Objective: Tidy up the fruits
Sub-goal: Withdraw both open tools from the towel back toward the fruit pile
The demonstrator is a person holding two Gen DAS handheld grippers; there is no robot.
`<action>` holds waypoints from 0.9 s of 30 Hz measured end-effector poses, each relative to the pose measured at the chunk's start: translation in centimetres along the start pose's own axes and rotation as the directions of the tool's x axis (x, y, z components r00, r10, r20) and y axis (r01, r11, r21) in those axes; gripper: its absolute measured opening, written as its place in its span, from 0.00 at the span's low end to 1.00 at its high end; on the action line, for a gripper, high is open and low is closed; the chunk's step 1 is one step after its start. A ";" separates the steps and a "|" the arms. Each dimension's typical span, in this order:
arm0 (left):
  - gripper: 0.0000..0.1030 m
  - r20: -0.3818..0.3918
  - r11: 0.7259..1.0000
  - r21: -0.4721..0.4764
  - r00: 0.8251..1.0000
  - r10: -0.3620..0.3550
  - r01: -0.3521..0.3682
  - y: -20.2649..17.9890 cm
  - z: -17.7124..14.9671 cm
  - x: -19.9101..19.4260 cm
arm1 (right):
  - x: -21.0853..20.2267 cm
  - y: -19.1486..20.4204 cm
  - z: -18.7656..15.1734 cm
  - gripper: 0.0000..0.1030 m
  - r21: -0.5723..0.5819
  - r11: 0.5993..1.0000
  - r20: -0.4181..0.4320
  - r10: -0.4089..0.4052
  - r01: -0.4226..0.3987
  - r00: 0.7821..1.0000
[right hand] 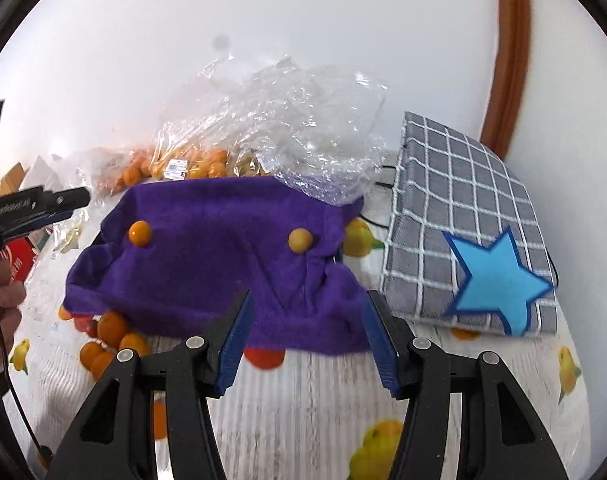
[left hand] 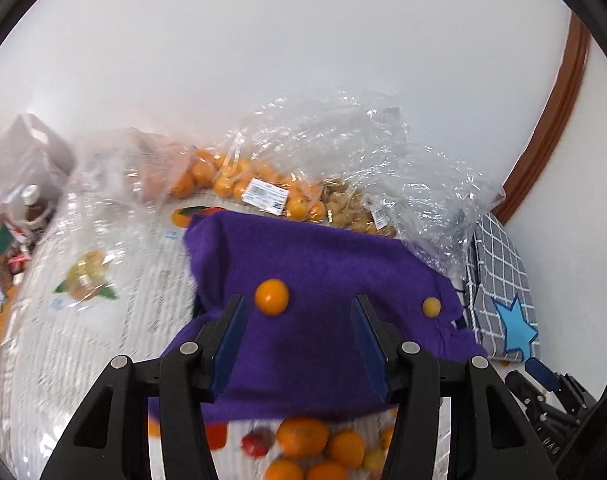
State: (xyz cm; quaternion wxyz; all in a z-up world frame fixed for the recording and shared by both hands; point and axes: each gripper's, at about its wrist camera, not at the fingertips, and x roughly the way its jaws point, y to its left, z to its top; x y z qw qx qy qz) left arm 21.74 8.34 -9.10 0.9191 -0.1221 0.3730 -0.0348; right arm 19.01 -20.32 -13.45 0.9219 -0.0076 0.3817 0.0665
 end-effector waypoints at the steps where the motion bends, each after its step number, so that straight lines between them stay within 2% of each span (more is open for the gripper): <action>1: 0.50 0.007 1.000 0.005 1.000 0.013 -0.014 0.0 -0.6 -0.7 | -0.3 -0.2 -0.4 0.54 0.011 1.000 -0.011 0.024 -0.024 1.000; 4: 0.49 0.019 0.999 0.019 0.999 0.048 -0.048 0.4 -2.4 -2.4 | -0.8 -0.5 -1.5 0.54 0.026 0.999 -0.020 0.046 -0.046 0.999; 11: 0.49 0.013 0.999 0.040 1.000 0.011 -0.012 1.9 -6.1 -5.4 | -2.0 0.2 -4.4 0.54 0.006 0.999 -0.032 0.035 -0.035 0.999; 16: 0.49 -0.003 0.998 0.060 1.000 0.025 -0.025 2.3 -8.2 -6.2 | -2.2 1.4 -6.6 0.54 -0.019 0.996 -0.052 0.081 -0.082 0.995; 18: 0.49 -0.019 0.999 0.038 0.999 0.032 -0.031 2.8 -9.0 -6.2 | -2.3 2.0 -7.3 0.54 -0.019 0.993 -0.060 0.118 -0.119 0.991; 22: 0.49 -0.067 0.999 -0.035 0.998 -0.016 0.014 4.3 -10.0 -5.5 | -2.5 3.6 -8.1 0.54 -0.047 0.980 -0.068 0.187 -0.191 0.980; 24: 0.49 -0.074 0.998 -0.055 0.997 -0.006 0.002 4.8 -10.5 -5.3 | -2.6 4.7 -8.3 0.54 -0.075 0.975 -0.055 0.205 -0.209 0.977; 27: 0.50 -0.079 0.997 -0.072 0.997 -0.004 -0.002 5.7 -11.2 -5.3 | -2.0 6.1 -8.7 0.54 -0.090 0.965 -0.082 0.238 -0.245 0.968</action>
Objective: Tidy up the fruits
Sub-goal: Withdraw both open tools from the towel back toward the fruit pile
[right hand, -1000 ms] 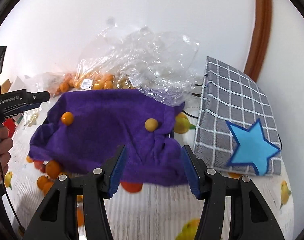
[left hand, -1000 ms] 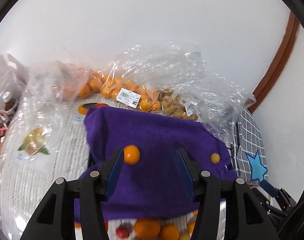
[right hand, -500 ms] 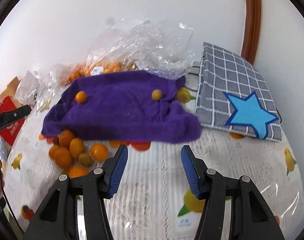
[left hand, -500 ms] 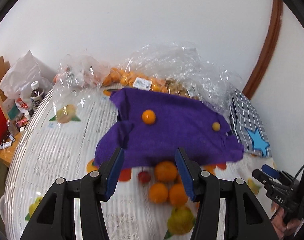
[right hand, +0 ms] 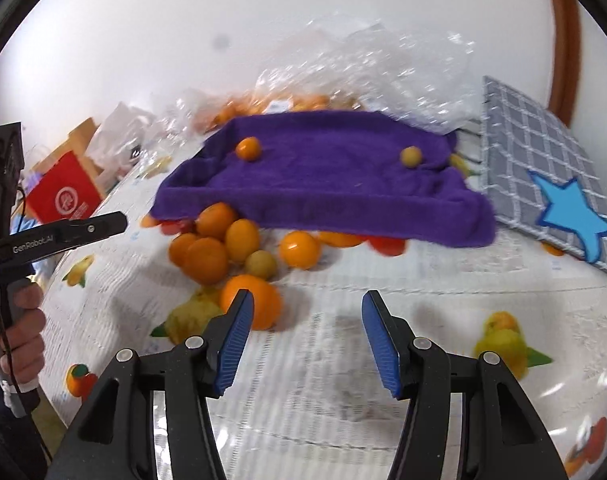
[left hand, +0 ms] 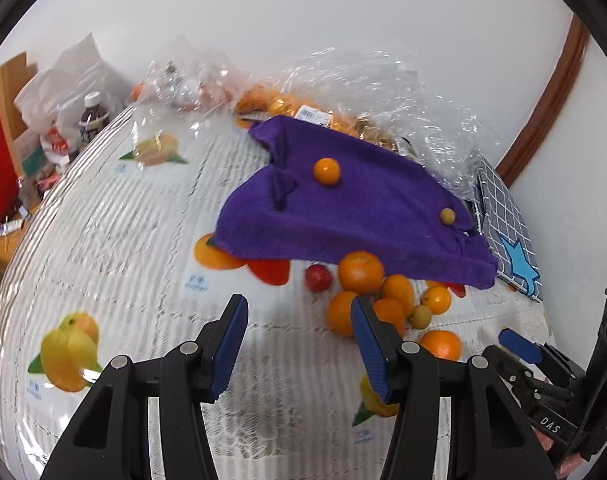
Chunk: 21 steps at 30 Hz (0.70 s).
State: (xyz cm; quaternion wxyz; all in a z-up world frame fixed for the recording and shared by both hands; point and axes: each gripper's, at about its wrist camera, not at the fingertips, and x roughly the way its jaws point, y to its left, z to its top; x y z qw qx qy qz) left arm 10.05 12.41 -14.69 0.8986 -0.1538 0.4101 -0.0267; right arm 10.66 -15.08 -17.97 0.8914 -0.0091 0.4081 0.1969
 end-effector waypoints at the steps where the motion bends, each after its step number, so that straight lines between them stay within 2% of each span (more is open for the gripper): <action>1: 0.50 -0.006 1.000 -0.005 1.000 -0.004 0.004 0.3 0.0 0.1 | 0.4 0.4 -0.1 0.54 -0.006 1.000 -0.007 0.009 -0.010 1.000; 7: 0.53 -0.021 1.000 0.003 0.999 0.028 -0.028 1.8 -0.5 1.0 | 2.3 1.5 -0.4 0.54 -0.011 0.999 -0.035 0.034 -0.034 0.999; 15: 0.54 -0.039 1.000 -0.025 0.999 -0.015 0.014 2.4 -0.9 1.8 | 4.2 2.4 -0.4 0.54 -0.024 0.998 -0.069 0.055 -0.057 0.996; 21: 0.55 -0.042 1.000 -0.030 0.999 -0.009 0.008 2.7 -0.9 2.2 | 5.8 2.4 -0.4 0.54 0.007 0.997 -0.094 0.079 -0.079 0.992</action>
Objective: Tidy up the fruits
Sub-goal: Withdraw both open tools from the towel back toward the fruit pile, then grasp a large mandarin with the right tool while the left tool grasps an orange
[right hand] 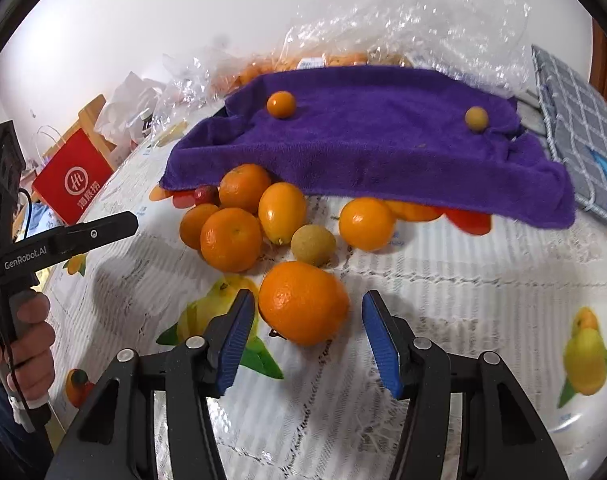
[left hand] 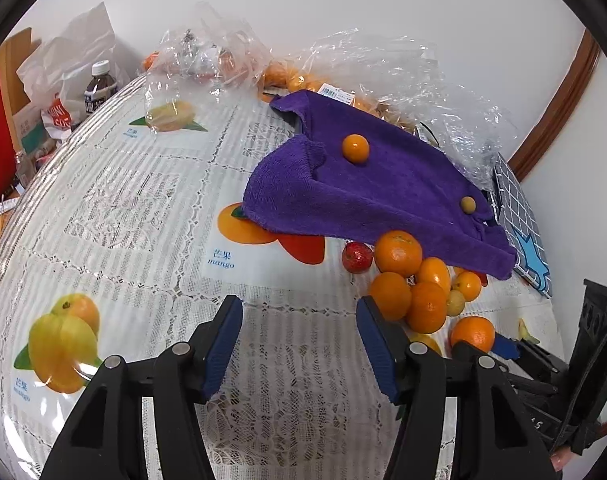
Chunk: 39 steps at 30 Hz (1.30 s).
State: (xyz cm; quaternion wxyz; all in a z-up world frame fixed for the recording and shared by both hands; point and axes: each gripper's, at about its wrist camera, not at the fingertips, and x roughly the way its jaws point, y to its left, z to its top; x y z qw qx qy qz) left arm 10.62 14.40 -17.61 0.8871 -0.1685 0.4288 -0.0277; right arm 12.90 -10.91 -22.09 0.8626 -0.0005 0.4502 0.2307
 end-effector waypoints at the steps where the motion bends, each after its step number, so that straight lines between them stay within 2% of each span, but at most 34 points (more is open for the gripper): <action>1: 0.55 0.001 1.000 -0.001 1.000 -0.002 0.002 0.0 0.0 0.0 | 0.0 0.1 -0.1 0.53 -0.006 1.000 0.012 -0.005 0.005 1.000; 3: 0.56 0.004 1.000 0.006 1.000 -0.006 0.006 -0.2 0.0 0.1 | -0.2 0.3 -0.2 0.42 -0.022 1.000 0.031 -0.006 0.006 1.000; 7: 0.56 0.000 1.000 0.022 1.000 -0.021 0.021 -1.1 -0.1 0.4 | -0.6 -0.3 -0.4 0.42 -0.006 1.000 0.045 0.009 -0.009 0.999; 14: 0.56 0.012 0.995 0.068 0.997 -0.076 0.075 -3.7 -0.3 1.0 | -3.1 -2.4 -0.9 0.42 0.007 0.998 0.108 -0.066 0.065 0.992; 21: 0.54 0.035 0.994 0.049 0.994 -0.102 0.100 -5.1 0.1 1.7 | -4.5 -6.3 -1.2 0.42 0.050 0.992 0.141 -0.123 0.117 0.982; 28: 0.39 0.010 0.991 -0.002 0.991 -0.135 0.135 -5.2 0.3 3.0 | -4.3 -9.2 -1.3 0.42 0.100 0.988 0.146 -0.129 0.115 0.981; 33: 0.31 0.008 0.988 -0.043 0.989 -0.147 0.147 -4.8 0.3 3.7 | -4.4 -9.6 -1.2 0.42 0.105 0.991 0.163 -0.100 0.083 0.982; 35: 0.24 0.015 0.989 -0.053 0.990 -0.137 0.138 -4.6 0.3 3.8 | -4.4 -9.4 -1.3 0.42 0.100 0.992 0.163 -0.093 0.077 0.982; 39: 0.24 0.012 0.980 -0.108 0.986 -0.169 0.169 -3.4 0.4 3.8 | -4.3 -9.0 -1.4 0.42 0.079 0.994 0.167 -0.088 0.075 0.982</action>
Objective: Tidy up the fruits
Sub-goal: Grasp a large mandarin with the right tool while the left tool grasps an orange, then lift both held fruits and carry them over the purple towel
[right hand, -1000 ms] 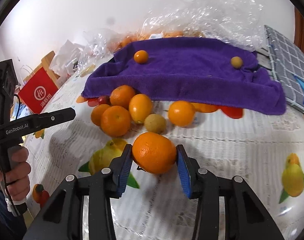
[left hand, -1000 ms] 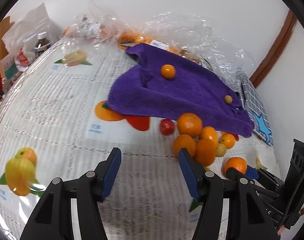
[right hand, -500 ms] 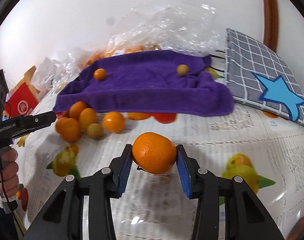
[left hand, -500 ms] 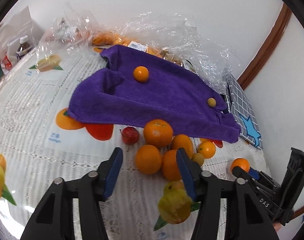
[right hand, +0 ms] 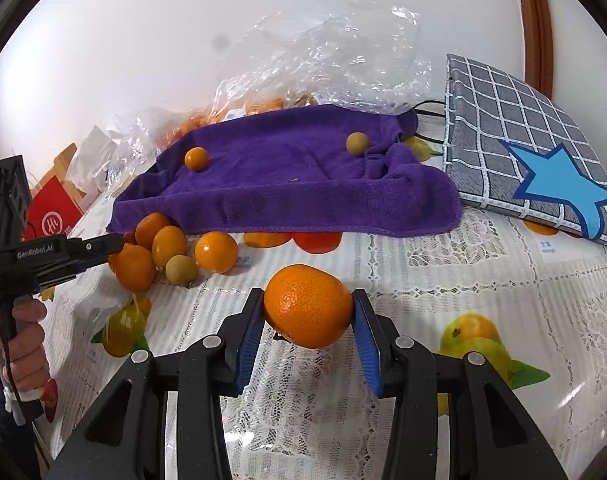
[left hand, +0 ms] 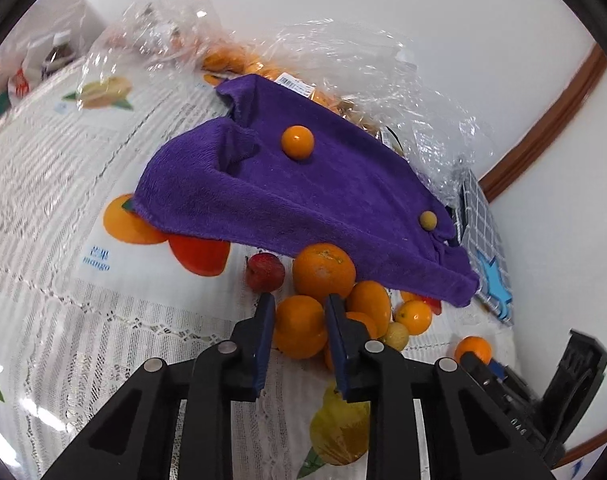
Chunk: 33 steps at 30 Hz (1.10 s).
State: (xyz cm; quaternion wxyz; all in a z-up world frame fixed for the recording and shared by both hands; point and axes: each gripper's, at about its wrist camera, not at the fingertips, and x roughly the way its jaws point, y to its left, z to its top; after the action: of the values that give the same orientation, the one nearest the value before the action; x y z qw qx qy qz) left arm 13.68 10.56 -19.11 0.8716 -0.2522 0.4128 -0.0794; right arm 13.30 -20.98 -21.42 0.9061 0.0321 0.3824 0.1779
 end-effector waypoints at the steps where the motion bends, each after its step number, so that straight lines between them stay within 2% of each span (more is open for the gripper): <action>1: 0.24 0.001 1.000 -0.005 1.000 -0.001 0.001 0.2 0.0 -0.1 | 0.0 0.0 0.0 0.42 -0.001 1.000 0.001 0.002 -0.002 1.000; 9: 0.18 0.025 1.000 0.004 1.000 0.015 -0.015 0.6 -0.2 -1.6 | 0.0 -0.4 -0.1 0.42 0.021 1.000 -0.002 0.009 -0.009 1.000; 12: 0.18 -0.005 0.999 0.024 1.000 0.022 -0.022 0.5 -0.3 -1.4 | 0.0 -0.4 -0.1 0.42 0.022 1.000 -0.004 0.010 -0.010 1.000; 15: 0.27 0.002 0.998 0.044 0.999 0.034 -0.034 0.2 -0.5 -1.4 | 0.0 -0.2 -0.2 0.42 0.021 1.000 -0.004 0.011 -0.011 1.000; 17: 0.37 0.001 0.998 0.046 0.999 0.046 -0.046 0.1 -0.5 -1.1 | 0.0 -0.3 -0.2 0.42 0.024 1.000 -0.004 0.013 -0.013 1.000; 19: 0.38 -0.008 0.998 0.037 0.998 0.059 -0.059 0.2 -0.4 -0.6 | 0.0 -0.3 -0.2 0.42 0.029 0.999 -0.003 0.017 -0.017 1.000; 23: 0.37 -0.001 0.998 0.008 0.998 0.057 -0.057 0.5 -0.4 0.0 | -0.1 -0.7 -0.2 0.42 0.045 0.998 0.000 0.041 -0.041 0.999; 24: 0.36 0.003 0.998 0.010 0.998 0.058 -0.058 0.4 -0.4 0.1 | 0.0 -0.8 -0.2 0.42 0.050 0.998 0.001 0.049 -0.049 0.999; 26: 0.29 0.014 0.998 0.022 0.998 0.057 -0.057 0.3 -0.5 0.1 | -0.1 -1.0 -0.2 0.42 0.059 0.996 0.002 0.063 -0.063 0.998; 28: 0.29 0.017 0.997 0.042 0.998 0.067 -0.067 0.0 -0.5 -0.1 | -0.1 -1.1 -0.3 0.42 0.066 0.995 0.004 0.069 -0.069 0.998; 33: 0.29 0.065 0.983 0.104 0.987 0.147 -0.153 0.0 -0.8 -1.3 | 0.0 -1.1 -0.2 0.42 0.068 0.995 -0.002 0.068 -0.067 0.998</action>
State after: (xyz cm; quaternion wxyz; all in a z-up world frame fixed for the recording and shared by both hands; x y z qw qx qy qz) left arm 12.19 10.68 -18.60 0.8988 -0.1749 0.4009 -0.0285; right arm 13.46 -21.98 -21.80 0.8973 0.0752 0.3886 0.1955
